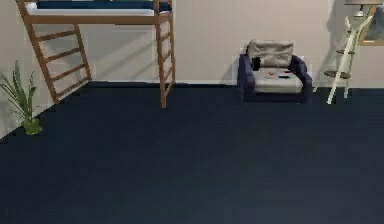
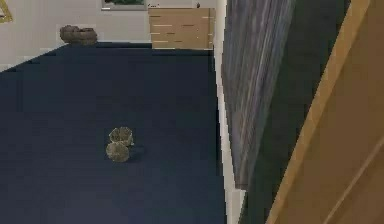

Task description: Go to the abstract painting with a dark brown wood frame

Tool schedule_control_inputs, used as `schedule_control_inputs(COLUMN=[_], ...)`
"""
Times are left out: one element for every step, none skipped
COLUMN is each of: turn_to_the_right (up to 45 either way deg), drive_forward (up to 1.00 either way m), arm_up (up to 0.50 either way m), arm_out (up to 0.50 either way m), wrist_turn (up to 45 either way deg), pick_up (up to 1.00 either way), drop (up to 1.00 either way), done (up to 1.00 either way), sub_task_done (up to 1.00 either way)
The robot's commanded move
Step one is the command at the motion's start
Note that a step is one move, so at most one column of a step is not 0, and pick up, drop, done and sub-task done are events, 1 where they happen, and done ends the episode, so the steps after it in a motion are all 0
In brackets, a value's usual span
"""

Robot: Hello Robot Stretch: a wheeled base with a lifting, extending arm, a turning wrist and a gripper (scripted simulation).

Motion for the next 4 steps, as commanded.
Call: schedule_control_inputs(turn_to_the_right=[45.0,45.0,15.0,0.0], drive_forward=[0.0,0.0,0.0,0.05], arm_up=[0.0,0.0,0.0,0.0], arm_out=[0.0,0.0,0.0,0.0], wrist_turn=[0.0,0.0,0.0,0.0], pick_up=[0.0,0.0,0.0,0.0], drop=[0.0,0.0,0.0,0.0], done=[0.0,0.0,0.0,0.0], sub_task_done=[0.0,0.0,0.0,0.0])
